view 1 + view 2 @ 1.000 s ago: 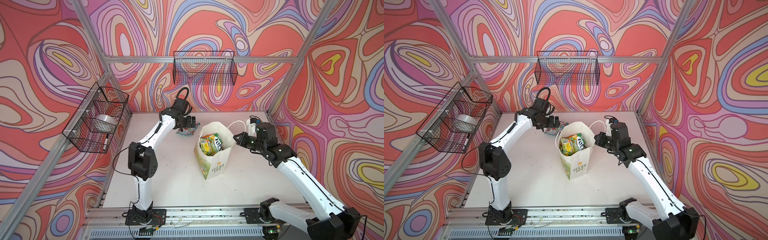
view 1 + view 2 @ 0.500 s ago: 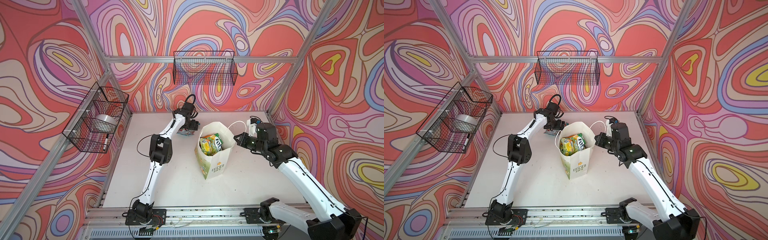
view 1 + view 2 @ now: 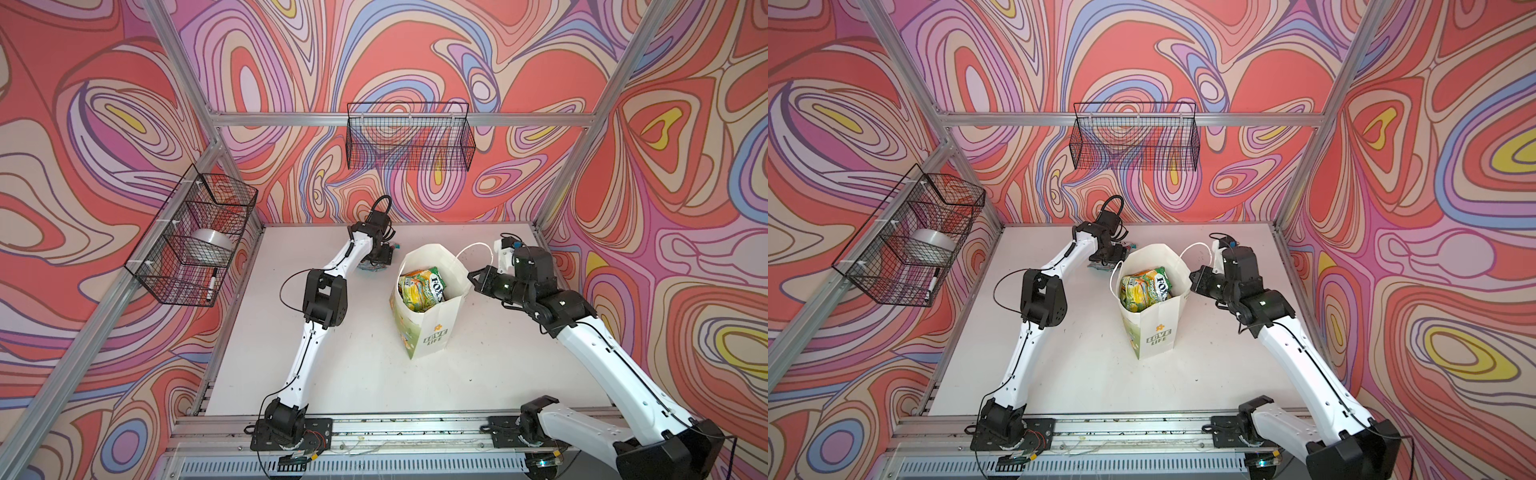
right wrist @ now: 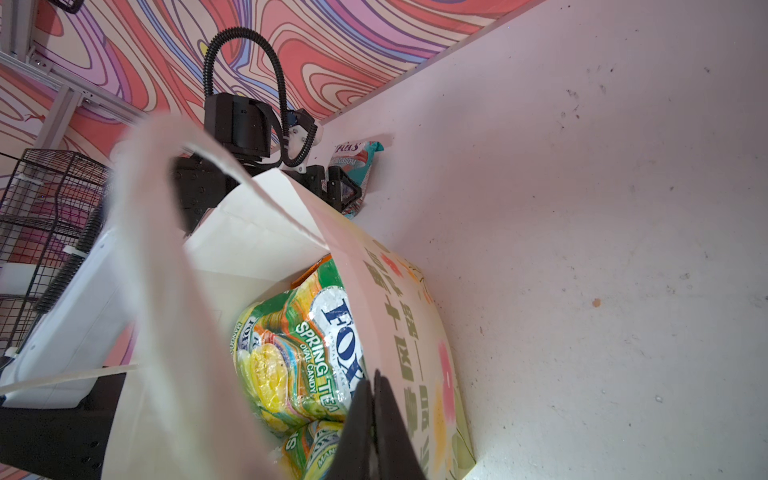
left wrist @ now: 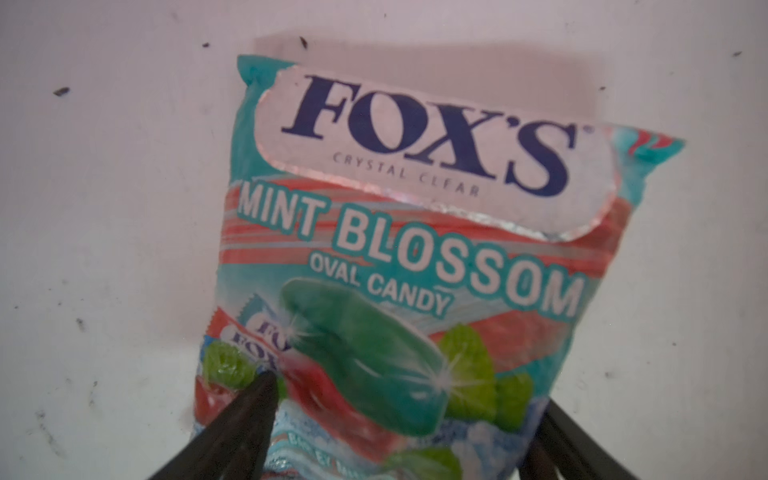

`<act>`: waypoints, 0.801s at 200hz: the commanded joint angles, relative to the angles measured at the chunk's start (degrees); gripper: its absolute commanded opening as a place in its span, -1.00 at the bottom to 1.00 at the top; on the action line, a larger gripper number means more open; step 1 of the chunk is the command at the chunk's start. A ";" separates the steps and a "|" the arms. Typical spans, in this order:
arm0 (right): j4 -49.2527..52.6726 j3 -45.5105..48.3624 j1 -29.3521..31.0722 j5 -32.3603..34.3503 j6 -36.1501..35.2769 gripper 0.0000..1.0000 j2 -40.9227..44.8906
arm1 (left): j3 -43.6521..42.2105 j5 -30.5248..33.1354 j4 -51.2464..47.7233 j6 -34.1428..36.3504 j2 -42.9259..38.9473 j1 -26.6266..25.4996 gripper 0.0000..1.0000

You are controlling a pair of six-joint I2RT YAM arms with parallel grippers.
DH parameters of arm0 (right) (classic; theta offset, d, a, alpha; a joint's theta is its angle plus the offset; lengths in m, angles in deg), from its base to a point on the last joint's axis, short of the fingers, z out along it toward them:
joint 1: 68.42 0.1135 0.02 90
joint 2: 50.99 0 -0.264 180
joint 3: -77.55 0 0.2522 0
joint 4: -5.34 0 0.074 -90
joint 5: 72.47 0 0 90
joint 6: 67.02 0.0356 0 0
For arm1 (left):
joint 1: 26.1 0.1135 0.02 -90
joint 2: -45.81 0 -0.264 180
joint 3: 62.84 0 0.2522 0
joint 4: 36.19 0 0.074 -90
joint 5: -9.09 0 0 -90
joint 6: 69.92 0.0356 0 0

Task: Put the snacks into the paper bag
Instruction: 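Close the left gripper on the teal Mint Blossom packet, then lift the Mint Blossom packet with the left gripper and carry it over the bag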

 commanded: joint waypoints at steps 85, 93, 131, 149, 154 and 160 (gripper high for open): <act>0.41 0.60 -0.01 1.33 -0.52 -1.00 1.59 | -2.53 1.50 -3.44 -5.45 -1.55 1.43 -1.00; 0.55 0.53 -0.01 1.43 -0.52 -1.00 1.59 | -4.01 0.75 -2.76 -5.98 -3.61 1.44 -1.00; 0.78 0.44 -0.01 1.86 -0.52 -1.00 1.95 | -12.81 1.79 1.25 -8.83 -16.11 1.44 -1.00; 0.96 0.35 -0.01 1.70 -0.56 -1.00 1.86 | -16.24 2.41 1.95 -9.87 -21.85 1.45 -1.00; 0.94 0.26 -0.01 1.56 -0.54 -1.00 1.86 | -17.30 2.68 2.18 -10.08 -23.44 1.40 -1.00; 0.94 0.34 -0.01 1.52 -0.53 -1.00 1.99 | -18.82 2.94 2.61 -10.35 -25.36 1.41 -1.00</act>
